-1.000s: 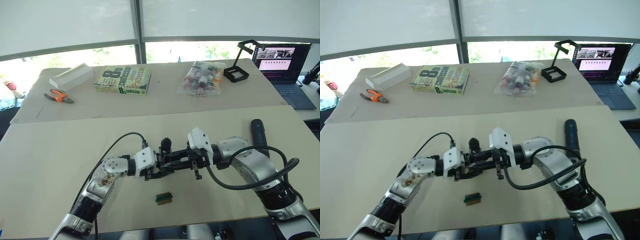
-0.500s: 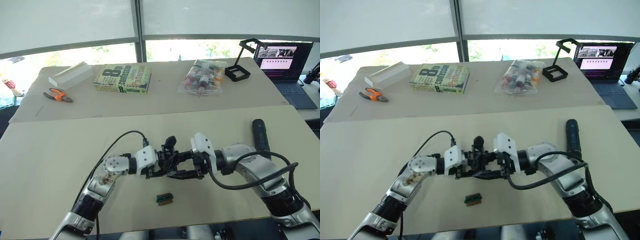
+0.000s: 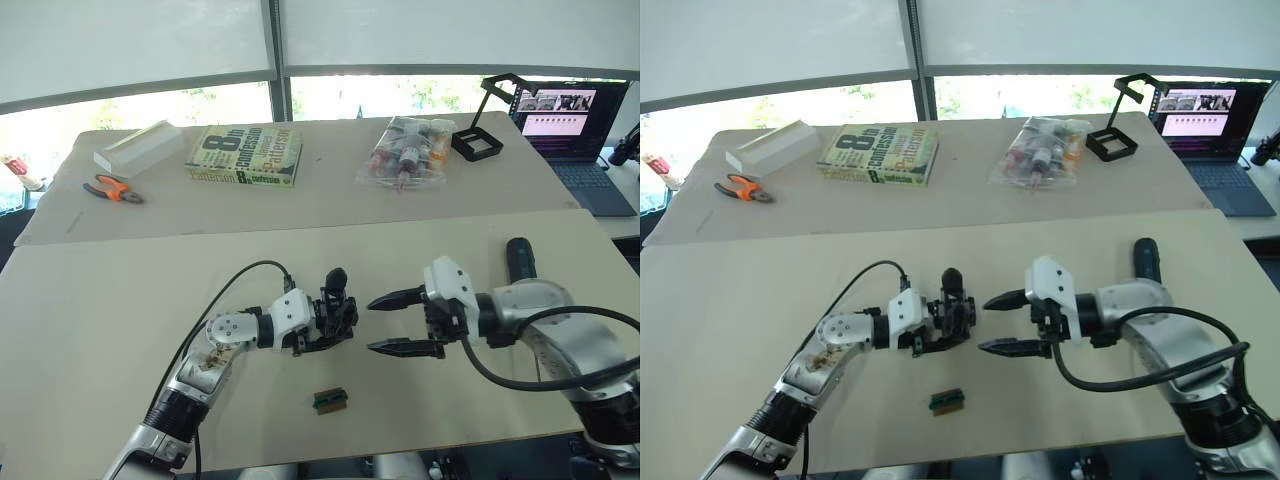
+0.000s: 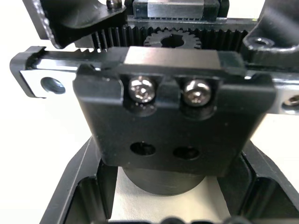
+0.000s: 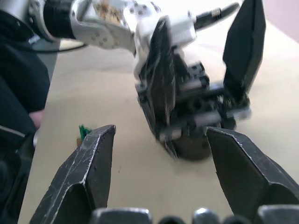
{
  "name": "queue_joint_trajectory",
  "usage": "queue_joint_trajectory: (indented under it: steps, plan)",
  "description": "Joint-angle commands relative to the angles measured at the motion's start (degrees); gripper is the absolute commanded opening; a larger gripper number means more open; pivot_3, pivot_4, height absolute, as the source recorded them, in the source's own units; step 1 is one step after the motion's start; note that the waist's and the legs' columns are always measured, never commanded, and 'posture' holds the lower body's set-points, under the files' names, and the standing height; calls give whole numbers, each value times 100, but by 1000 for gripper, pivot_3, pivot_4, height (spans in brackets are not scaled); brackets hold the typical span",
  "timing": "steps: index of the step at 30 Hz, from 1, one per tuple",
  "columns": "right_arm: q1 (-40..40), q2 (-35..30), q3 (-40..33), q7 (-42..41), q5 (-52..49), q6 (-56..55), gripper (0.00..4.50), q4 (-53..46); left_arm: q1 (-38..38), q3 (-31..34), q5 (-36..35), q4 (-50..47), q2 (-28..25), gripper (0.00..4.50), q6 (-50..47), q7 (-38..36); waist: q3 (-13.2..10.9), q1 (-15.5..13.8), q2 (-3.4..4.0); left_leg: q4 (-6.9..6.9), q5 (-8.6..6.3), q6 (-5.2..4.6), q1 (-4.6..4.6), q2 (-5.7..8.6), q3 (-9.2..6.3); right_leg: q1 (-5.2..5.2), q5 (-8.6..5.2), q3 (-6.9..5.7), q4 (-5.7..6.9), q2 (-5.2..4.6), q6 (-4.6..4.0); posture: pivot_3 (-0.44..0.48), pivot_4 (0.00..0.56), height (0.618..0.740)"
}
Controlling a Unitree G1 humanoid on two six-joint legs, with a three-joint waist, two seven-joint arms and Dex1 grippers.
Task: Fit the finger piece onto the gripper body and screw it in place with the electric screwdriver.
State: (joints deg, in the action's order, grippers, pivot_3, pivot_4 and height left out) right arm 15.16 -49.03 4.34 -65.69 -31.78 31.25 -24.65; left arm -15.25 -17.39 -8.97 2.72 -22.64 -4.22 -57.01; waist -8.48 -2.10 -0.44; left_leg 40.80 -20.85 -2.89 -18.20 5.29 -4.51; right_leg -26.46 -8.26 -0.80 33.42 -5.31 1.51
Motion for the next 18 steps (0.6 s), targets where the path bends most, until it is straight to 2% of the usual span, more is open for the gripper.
queue_joint_trajectory:
  steps: [1,3,5,8,9,13,15,18]
  plan:
    - [-77,-255,-495,-13,-300,213,3422,-291,116,-82,-162,-212,-118,2354,-290,-253,0,3,0,-1,-1,-1,0,0,0,0,0,-1,-4,1,0,0,150,740]
    - [-187,-595,-822,-85,-433,476,3422,-299,94,-107,-40,-35,-193,2354,-227,-286,0,6,3,-4,-1,0,0,-4,0,1,1,-3,-13,4,0,0,150,740]
    - [-263,-857,-1057,-122,-581,722,3422,-296,68,-104,98,117,-232,3373,-109,-233,0,2,3,-6,-1,-1,-2,-4,0,2,1,-4,-20,2,0,0,150,740]
    - [-277,-1319,-1564,-67,-1009,1458,4259,-221,171,22,62,50,-469,4500,-109,-332,0,24,5,-6,-3,-4,-1,-6,2,4,2,0,-23,0,0,0,150,740]
    - [-253,-1499,-1717,-46,-1121,1728,4453,-166,252,93,6,-44,-592,4500,-112,-397,-1,35,6,-5,-3,-4,0,-9,3,5,3,1,-23,-2,-2,0,150,740]
    - [36,-2437,-1976,110,-1251,2946,4453,493,765,643,-534,-893,-1297,4500,-441,-685,-6,144,16,-8,-5,-1,0,-26,6,3,6,4,-22,-9,-8,0,150,740]
    - [389,-2797,-1739,301,-1153,3492,4453,1007,1014,953,-899,-1415,-1687,4500,-756,-829,-16,160,28,-10,-6,-2,2,-30,9,3,7,5,-23,-9,-10,0,150,740]
    - [1250,-2998,-934,742,-686,4268,4453,1945,1243,1482,-1663,-2326,-2336,4500,-1605,-1033,-30,147,30,-8,-11,-10,-6,-28,18,-2,7,3,-25,-8,-9,0,150,740]
